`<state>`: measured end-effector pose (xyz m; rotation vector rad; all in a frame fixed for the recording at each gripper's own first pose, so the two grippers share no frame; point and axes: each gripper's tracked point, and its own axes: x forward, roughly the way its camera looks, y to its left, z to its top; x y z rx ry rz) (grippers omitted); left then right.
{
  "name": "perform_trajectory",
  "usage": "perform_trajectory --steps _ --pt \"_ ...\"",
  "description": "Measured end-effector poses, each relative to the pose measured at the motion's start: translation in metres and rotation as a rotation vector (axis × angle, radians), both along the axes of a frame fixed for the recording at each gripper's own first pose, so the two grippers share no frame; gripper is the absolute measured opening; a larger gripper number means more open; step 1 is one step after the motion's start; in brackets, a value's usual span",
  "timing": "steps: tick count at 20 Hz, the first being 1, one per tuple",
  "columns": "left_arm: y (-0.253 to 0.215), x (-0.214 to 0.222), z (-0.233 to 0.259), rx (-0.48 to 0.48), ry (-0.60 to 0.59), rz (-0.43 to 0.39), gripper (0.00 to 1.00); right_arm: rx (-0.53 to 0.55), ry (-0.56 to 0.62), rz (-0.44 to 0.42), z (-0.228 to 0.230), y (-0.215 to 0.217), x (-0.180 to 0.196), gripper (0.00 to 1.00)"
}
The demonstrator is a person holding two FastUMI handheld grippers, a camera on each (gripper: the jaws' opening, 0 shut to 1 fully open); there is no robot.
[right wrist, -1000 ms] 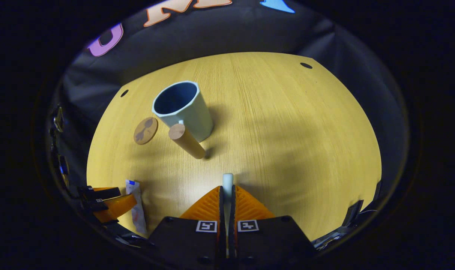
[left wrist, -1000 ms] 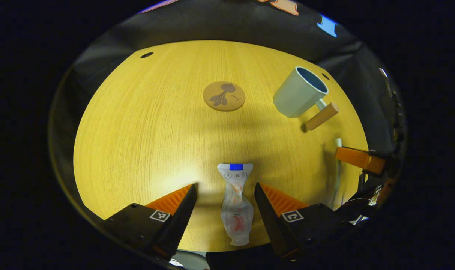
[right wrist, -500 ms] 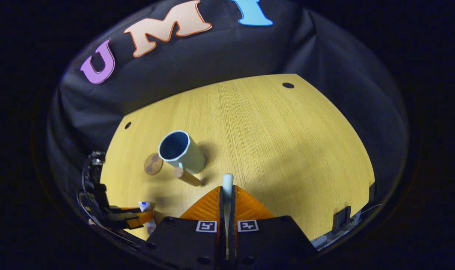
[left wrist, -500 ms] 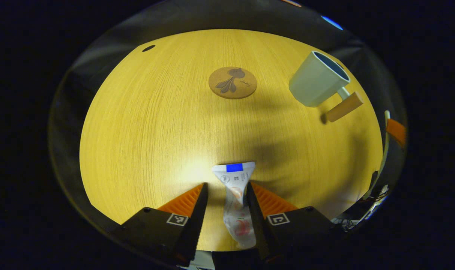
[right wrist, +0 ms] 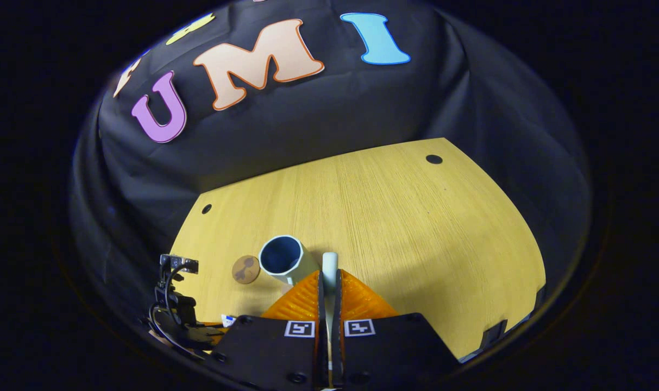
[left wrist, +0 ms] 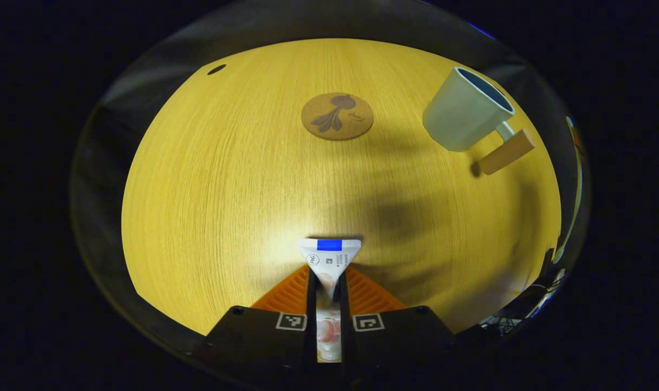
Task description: Put the toothbrush and toothpaste on the desktop into the cup, then pick up the cup and place it on the coaster on the desktop.
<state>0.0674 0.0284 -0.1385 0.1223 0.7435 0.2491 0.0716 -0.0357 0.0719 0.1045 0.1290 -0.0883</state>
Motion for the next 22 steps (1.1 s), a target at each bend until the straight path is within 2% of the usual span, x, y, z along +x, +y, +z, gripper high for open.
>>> perform_trajectory --steps 3,5,7,11,16,20,22 --pt "-0.001 0.000 0.000 -0.020 -0.035 -0.014 0.13 0.002 -0.060 0.039 0.016 0.013 0.005 0.05" --pt "-0.005 0.001 0.005 -0.072 -0.076 -0.032 0.07 0.015 -0.115 0.064 0.034 0.020 0.007 0.05" --pt "-0.010 0.003 0.016 -0.137 -0.138 -0.055 0.06 0.029 -0.189 0.090 0.056 0.027 0.011 0.05" --pt "-0.018 0.008 0.041 -0.226 -0.229 -0.086 0.06 0.124 -0.331 0.167 0.099 0.045 0.016 0.05" --pt "-0.029 0.013 0.092 -0.228 -0.382 -0.155 0.05 0.161 -0.432 0.185 0.127 0.050 0.035 0.05" --pt "-0.051 0.016 0.147 -0.317 -0.541 -0.255 0.05 0.162 -0.479 0.197 0.137 0.056 0.061 0.05" --pt "-0.056 0.022 0.178 -0.338 -0.628 -0.300 0.04 0.127 -0.480 0.191 0.133 0.058 0.077 0.05"
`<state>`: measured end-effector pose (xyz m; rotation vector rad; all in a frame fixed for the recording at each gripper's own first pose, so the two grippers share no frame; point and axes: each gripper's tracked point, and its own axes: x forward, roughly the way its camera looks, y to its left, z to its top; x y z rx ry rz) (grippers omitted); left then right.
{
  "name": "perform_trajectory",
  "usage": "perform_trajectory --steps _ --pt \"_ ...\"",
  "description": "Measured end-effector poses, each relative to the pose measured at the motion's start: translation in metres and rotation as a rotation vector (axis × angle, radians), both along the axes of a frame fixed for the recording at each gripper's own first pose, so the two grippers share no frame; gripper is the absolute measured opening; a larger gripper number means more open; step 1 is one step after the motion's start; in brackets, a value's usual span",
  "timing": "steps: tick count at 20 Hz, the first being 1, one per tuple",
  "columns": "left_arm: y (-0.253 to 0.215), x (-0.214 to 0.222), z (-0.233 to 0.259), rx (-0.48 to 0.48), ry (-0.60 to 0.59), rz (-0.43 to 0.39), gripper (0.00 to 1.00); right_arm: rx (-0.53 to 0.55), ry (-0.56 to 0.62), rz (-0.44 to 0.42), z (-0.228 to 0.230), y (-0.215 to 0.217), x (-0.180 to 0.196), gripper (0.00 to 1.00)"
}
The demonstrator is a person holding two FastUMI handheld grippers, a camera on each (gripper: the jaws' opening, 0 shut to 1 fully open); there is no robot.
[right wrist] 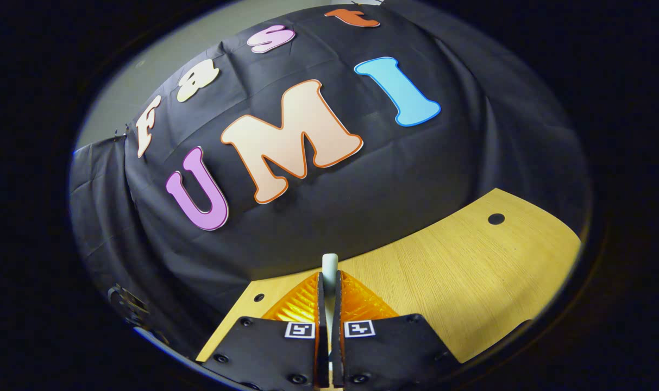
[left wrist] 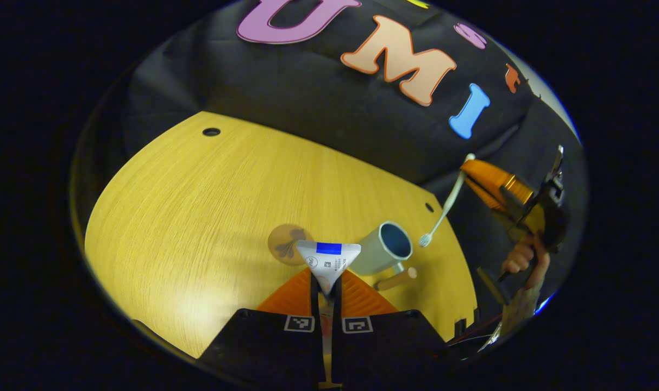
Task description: Put the toothbrush and toothpaste on the desktop into the cup, then pick up the cup and place it on the coaster on the desktop.
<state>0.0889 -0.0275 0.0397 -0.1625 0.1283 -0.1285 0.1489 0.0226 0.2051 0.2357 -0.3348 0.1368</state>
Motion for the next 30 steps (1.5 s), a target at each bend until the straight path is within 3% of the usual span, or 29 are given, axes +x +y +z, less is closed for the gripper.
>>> perform_trajectory --steps 3,9,15,17,20,24,25,26,28,29,30 --pt "-0.006 0.012 0.037 0.030 -0.102 -0.038 0.04 -0.050 0.001 -0.018 -0.013 0.002 0.023 0.06" --pt "-0.016 0.041 0.084 0.229 -0.240 -0.067 0.04 -0.085 0.041 -0.023 -0.052 0.008 0.045 0.05" --pt "-0.052 0.050 0.112 0.253 -0.356 -0.136 0.04 -0.112 0.079 -0.050 -0.077 0.008 0.041 0.12" --pt "-0.061 0.051 0.121 0.244 -0.396 -0.149 0.04 -0.115 0.055 -0.052 -0.071 0.005 0.030 0.21" --pt "-0.080 0.052 0.127 0.212 -0.426 -0.200 0.04 -0.109 0.047 -0.112 -0.069 -0.020 0.013 1.00" --pt "-0.104 0.058 0.118 0.128 -0.415 -0.266 0.04 -0.068 0.058 -0.221 -0.074 -0.073 -0.017 0.98" --pt "-0.107 0.060 0.116 0.110 -0.413 -0.273 0.04 -0.061 0.068 -0.247 -0.079 -0.087 -0.021 0.94" --pt "-0.110 0.064 0.115 0.096 -0.414 -0.276 0.04 -0.053 0.081 -0.272 -0.084 -0.100 -0.027 0.98" --pt "-0.114 0.073 0.111 0.092 -0.423 -0.276 0.04 -0.035 0.109 -0.326 -0.093 -0.124 -0.038 0.98" --pt "-0.116 0.078 0.105 0.097 -0.416 -0.281 0.04 -0.024 0.114 -0.344 -0.098 -0.134 -0.044 0.94" --pt "-0.118 0.083 0.100 0.094 -0.406 -0.285 0.04 -0.013 0.117 -0.361 -0.101 -0.142 -0.051 0.98"
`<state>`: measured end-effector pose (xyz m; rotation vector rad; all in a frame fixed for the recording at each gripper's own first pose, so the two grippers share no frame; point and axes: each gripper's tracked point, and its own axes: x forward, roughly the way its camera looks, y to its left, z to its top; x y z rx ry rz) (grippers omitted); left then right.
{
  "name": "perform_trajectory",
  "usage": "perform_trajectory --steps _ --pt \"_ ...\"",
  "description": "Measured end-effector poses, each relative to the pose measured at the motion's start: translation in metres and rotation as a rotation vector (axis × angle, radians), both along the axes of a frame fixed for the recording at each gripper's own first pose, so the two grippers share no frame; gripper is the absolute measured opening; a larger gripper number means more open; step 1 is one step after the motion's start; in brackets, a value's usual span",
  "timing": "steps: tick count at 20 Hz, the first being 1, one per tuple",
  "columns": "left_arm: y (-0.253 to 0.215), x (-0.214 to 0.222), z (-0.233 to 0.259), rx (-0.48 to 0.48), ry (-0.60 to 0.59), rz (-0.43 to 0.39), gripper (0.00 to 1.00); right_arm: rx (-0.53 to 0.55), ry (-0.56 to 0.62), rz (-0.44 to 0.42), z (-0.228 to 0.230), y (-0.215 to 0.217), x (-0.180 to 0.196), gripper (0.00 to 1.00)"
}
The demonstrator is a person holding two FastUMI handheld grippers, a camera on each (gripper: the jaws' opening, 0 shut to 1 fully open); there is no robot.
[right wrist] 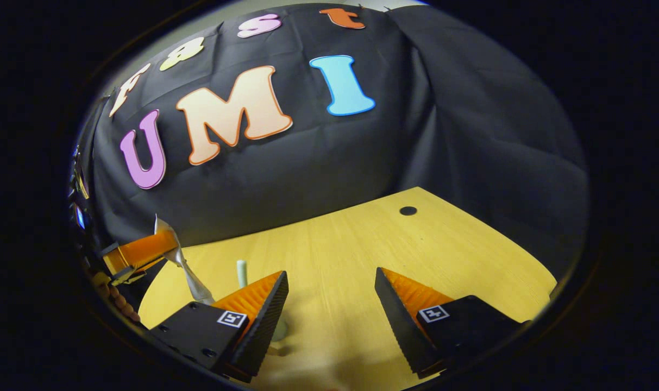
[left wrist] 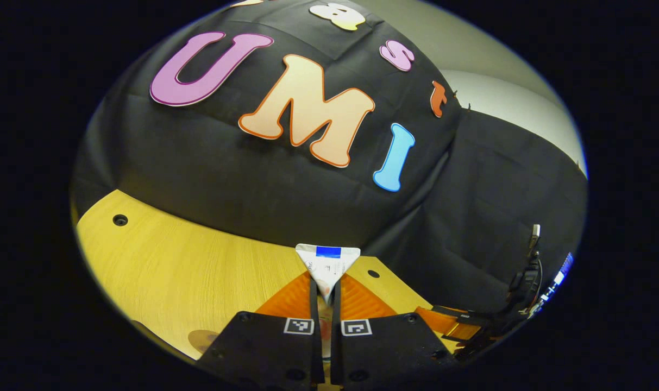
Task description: Put the toothbrush and toothpaste on the desktop into the cup, then pick up the cup and place it on the coaster on the desktop.
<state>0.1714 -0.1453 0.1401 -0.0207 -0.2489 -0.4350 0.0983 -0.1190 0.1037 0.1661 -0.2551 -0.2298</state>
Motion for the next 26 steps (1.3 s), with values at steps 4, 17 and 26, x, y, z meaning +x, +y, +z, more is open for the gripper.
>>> perform_trajectory --steps 4,17,26 --pt "-0.004 0.016 -0.016 -0.025 0.032 0.001 0.04 0.040 0.010 -0.037 -0.012 -0.019 -0.014 0.98" --pt "-0.020 -0.002 -0.057 0.025 0.070 -0.028 0.47 -0.037 0.095 -0.007 -0.026 -0.010 -0.025 0.98" --pt "0.031 -0.040 -0.046 0.071 0.001 0.101 0.93 -0.083 0.150 0.127 -0.031 0.041 -0.024 0.98"
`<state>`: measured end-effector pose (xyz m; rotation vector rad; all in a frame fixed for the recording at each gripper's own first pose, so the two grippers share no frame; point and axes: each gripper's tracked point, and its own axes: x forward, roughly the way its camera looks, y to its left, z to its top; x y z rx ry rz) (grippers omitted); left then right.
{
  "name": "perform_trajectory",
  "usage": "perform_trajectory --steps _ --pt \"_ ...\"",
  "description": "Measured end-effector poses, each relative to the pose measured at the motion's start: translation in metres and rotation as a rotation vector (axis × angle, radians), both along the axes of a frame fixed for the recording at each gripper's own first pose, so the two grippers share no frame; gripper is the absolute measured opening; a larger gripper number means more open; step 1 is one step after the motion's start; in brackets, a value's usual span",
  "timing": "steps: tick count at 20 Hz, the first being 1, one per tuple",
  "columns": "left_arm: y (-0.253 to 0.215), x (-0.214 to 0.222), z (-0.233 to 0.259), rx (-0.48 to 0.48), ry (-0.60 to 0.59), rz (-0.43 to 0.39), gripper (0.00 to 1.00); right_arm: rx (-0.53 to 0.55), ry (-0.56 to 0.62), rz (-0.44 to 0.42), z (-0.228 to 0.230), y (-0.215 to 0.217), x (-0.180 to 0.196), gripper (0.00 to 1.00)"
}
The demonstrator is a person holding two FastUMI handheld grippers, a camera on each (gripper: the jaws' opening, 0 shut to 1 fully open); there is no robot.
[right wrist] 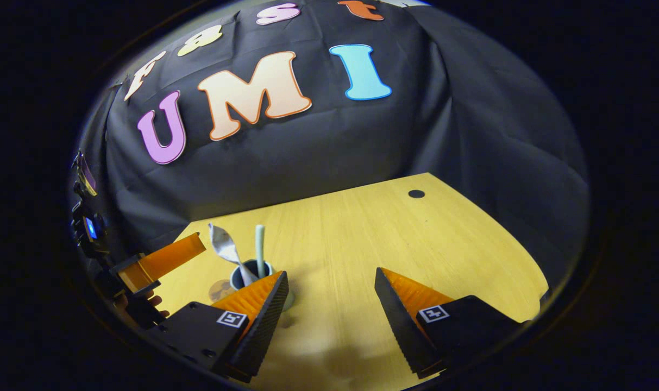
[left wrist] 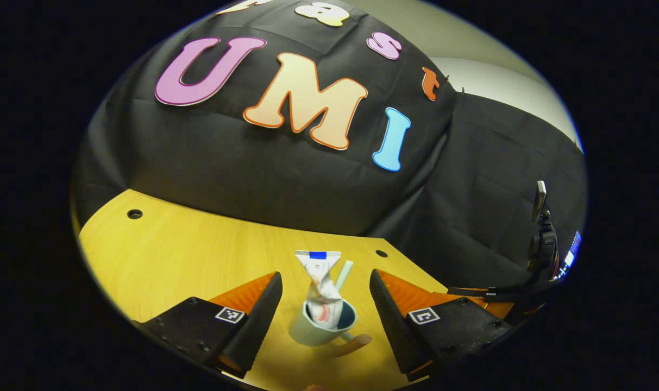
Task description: Put the toothbrush and toothpaste on the desktop into the cup, then pick up the cup and place it on the coaster on the desktop.
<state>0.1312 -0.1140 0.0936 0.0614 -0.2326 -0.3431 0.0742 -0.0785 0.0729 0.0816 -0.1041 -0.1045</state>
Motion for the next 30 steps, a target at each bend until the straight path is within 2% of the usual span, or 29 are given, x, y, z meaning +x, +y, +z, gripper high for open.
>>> perform_trajectory --steps 3,4,7,13,14,15,16,17,18,24,25,26,27,28,30 --pt "0.039 -0.018 -0.002 0.009 -0.005 0.085 0.93 -0.028 0.051 0.051 -0.009 0.023 0.004 0.94" --pt "0.051 -0.024 -0.004 0.012 -0.001 0.108 0.93 -0.038 0.072 0.067 -0.011 0.031 0.006 0.98" --pt "0.087 -0.040 -0.012 -0.010 0.015 0.172 0.93 -0.062 0.143 0.118 -0.019 0.054 0.013 0.99" --pt "0.146 -0.059 -0.033 -0.053 0.058 0.304 0.93 -0.129 0.305 0.153 -0.044 0.083 0.036 0.99" --pt "0.155 -0.061 -0.039 -0.042 0.076 0.327 0.93 -0.130 0.329 0.155 -0.048 0.086 0.042 0.94" --pt "0.165 -0.064 -0.044 -0.032 0.087 0.353 0.93 -0.132 0.355 0.158 -0.052 0.088 0.046 0.99" --pt "0.174 -0.066 -0.046 -0.023 0.093 0.376 0.93 -0.135 0.380 0.162 -0.056 0.091 0.050 0.94" --pt "0.182 -0.069 -0.050 -0.021 0.101 0.393 0.93 -0.142 0.400 0.164 -0.060 0.096 0.055 0.94" --pt "0.188 -0.071 -0.053 -0.023 0.111 0.406 0.93 -0.152 0.424 0.161 -0.063 0.096 0.061 0.99" --pt "0.217 -0.084 -0.067 -0.050 0.138 0.461 0.93 -0.231 0.609 0.126 -0.085 0.095 0.086 0.99" --pt "0.217 -0.085 -0.067 -0.053 0.143 0.469 0.93 -0.254 0.638 0.113 -0.089 0.093 0.089 0.98" --pt "0.219 -0.084 -0.069 -0.056 0.146 0.479 0.94 -0.269 0.657 0.109 -0.092 0.093 0.093 0.93" --pt "0.222 -0.084 -0.070 -0.059 0.153 0.490 0.93 -0.277 0.671 0.108 -0.095 0.095 0.097 0.92" --pt "0.225 -0.087 -0.073 -0.063 0.157 0.496 0.93 -0.281 0.685 0.104 -0.096 0.097 0.100 0.97" --pt "0.234 -0.092 -0.084 -0.067 0.177 0.513 0.94 -0.288 0.720 0.093 -0.099 0.096 0.104 0.93"
